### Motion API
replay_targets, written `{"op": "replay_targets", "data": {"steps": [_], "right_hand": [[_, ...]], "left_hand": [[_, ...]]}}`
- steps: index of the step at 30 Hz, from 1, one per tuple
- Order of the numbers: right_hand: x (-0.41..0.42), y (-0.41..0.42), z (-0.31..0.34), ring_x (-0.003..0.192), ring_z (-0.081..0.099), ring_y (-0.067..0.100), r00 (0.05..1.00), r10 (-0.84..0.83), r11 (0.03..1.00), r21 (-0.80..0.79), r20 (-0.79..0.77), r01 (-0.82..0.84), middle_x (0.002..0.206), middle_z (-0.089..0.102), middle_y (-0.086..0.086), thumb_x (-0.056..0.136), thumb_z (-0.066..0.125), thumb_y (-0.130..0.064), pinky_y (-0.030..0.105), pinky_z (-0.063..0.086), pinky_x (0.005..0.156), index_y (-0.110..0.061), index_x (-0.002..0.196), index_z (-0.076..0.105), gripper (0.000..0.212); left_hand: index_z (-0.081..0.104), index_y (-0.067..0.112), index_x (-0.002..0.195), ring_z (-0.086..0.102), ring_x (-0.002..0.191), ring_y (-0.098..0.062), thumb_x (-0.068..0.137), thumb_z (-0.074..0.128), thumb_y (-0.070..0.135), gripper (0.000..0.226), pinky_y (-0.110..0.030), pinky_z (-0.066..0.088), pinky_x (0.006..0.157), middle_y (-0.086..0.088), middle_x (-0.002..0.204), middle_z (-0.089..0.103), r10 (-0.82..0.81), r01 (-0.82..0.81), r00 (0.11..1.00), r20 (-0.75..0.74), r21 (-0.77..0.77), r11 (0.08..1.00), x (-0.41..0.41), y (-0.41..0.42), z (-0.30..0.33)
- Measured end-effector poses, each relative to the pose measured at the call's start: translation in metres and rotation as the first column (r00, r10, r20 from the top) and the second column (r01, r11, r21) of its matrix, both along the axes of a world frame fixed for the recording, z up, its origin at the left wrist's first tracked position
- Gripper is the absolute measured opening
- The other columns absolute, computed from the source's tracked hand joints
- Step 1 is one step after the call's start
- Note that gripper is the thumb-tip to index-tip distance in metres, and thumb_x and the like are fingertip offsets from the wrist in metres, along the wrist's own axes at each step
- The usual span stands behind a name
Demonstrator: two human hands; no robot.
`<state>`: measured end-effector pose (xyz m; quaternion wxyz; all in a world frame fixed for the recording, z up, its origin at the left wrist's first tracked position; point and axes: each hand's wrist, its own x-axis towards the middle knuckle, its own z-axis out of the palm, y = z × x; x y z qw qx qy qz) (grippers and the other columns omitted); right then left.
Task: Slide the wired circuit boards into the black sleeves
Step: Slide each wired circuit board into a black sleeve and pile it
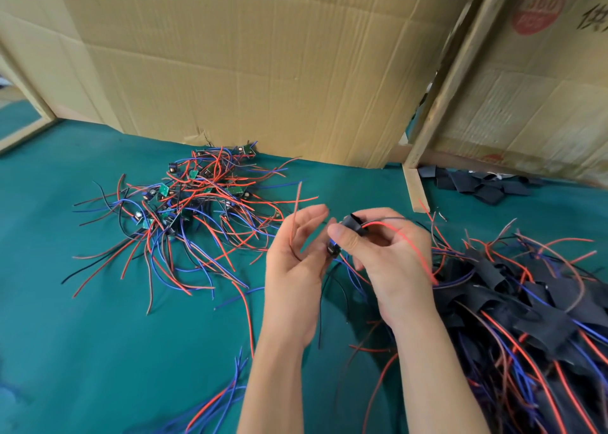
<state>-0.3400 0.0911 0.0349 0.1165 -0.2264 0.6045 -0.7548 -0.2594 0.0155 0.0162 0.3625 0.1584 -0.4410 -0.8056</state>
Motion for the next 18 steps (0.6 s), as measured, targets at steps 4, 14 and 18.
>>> {"op": "replay_targets", "data": {"steps": [4,14,18], "right_hand": [[-0.001,0.001,-0.002,0.047,0.04,0.019,0.995,0.097,0.995,0.032,0.013,-0.098,0.056,0.056,0.005,0.066,0.091,-0.019,0.026,0.037,0.047,-0.001,0.087,0.068,0.036],[0.001,0.004,-0.003,0.055,0.053,0.017,0.981,0.19,0.977,0.101,-0.026,-0.187,0.077,0.07,0.014,0.067,0.089,-0.018,0.023,0.045,0.051,-0.01,0.084,0.076,0.023],[0.01,-0.004,0.0,0.073,0.066,0.022,0.962,0.19,0.982,-0.059,0.196,-0.182,0.085,0.074,0.011,0.071,0.085,-0.017,0.026,0.05,0.061,-0.01,0.092,0.076,0.024]], "left_hand": [[0.063,0.015,0.11,0.063,0.112,-0.026,0.093,0.042,-0.022,0.045,-0.032,0.052,0.084,-0.008,0.125,0.069,-0.002,0.005,0.999,-0.038,0.055,0.998,0.005,-0.001,0.002],[0.062,0.008,0.106,0.069,0.09,-0.025,0.09,0.052,-0.018,0.032,-0.03,0.057,0.062,-0.017,0.114,0.069,-0.011,0.032,0.996,-0.091,0.231,0.973,0.002,-0.001,0.002],[0.06,0.007,0.102,0.061,0.074,-0.016,0.101,0.054,0.002,0.009,-0.024,0.051,0.062,-0.015,0.098,0.069,0.027,-0.024,0.999,-0.024,0.102,0.995,-0.009,0.007,0.001]]}}
